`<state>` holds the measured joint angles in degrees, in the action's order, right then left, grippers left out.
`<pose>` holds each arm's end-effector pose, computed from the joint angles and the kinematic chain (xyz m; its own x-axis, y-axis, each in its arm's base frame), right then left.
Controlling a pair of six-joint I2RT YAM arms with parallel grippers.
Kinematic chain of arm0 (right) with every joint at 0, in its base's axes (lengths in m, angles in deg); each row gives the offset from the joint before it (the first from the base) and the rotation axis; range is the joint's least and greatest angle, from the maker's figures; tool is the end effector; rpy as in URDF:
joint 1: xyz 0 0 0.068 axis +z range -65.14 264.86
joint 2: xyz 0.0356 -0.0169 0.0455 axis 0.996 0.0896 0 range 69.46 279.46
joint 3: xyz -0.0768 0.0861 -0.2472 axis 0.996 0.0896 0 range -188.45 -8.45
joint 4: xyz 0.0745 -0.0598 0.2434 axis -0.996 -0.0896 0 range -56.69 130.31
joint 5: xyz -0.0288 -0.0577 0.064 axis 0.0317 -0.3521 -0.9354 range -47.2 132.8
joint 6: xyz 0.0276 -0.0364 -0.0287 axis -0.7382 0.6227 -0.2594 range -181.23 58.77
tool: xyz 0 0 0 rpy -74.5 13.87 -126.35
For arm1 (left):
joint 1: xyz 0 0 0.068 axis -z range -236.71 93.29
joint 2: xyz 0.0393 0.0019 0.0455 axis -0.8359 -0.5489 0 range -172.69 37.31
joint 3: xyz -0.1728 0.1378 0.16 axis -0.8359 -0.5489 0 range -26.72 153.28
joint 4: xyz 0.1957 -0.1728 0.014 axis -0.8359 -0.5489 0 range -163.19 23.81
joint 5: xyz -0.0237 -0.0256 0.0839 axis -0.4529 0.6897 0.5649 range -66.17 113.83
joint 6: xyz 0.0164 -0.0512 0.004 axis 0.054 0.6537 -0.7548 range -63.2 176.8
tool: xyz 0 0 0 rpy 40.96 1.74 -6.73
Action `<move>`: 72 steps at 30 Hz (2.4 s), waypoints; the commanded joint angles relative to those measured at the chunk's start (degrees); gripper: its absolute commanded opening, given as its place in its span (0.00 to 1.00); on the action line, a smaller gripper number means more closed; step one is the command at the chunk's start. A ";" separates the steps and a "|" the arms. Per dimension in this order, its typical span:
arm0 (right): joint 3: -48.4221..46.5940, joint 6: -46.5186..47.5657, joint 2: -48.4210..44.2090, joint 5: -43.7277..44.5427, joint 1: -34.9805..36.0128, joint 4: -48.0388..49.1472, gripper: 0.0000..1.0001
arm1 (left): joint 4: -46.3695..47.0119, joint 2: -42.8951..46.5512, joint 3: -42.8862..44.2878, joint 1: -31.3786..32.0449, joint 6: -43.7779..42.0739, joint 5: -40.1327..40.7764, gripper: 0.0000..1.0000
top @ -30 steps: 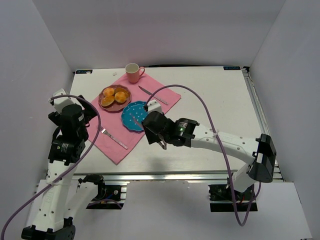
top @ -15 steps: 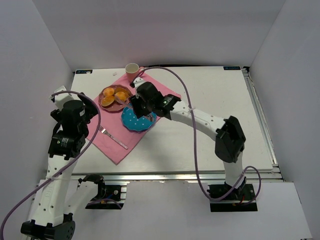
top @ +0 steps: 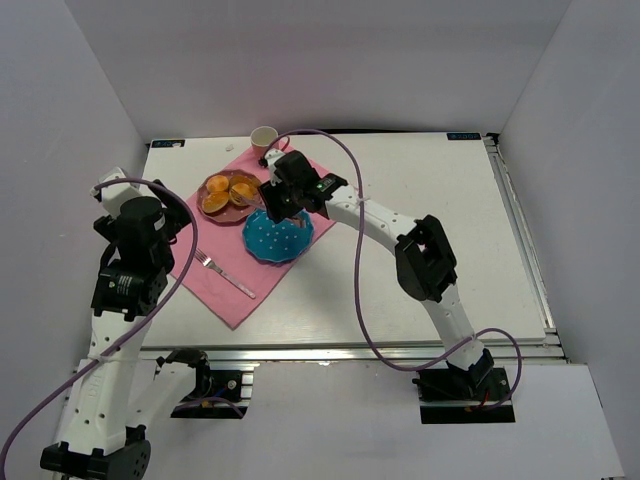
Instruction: Place the bread
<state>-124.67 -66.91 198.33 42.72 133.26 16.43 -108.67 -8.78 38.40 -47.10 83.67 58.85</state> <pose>0.3490 0.3934 0.2587 -0.4674 -0.3773 -0.7995 -0.7057 0.7039 0.0804 0.1449 -0.0039 0.3993 -0.1771 -0.3454 -0.9216 -0.5185 0.8287 -0.2109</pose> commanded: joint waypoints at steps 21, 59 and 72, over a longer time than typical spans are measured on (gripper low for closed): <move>-4.27 0.40 5.59 -1.42 -0.68 2.96 0.61 | 0.03 0.21 0.09 0.24 -2.18 1.98 0.98; 26.74 -9.62 -28.15 12.02 5.21 1.47 0.34 | 0.64 4.16 -2.45 0.24 -0.95 -4.43 0.98; 38.00 -16.04 -28.16 16.86 8.73 3.22 0.35 | -1.64 6.79 -5.00 0.24 0.46 -8.92 0.98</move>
<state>-86.64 -80.78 169.88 56.86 141.63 16.56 -109.19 -3.55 34.10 -47.10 83.21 51.88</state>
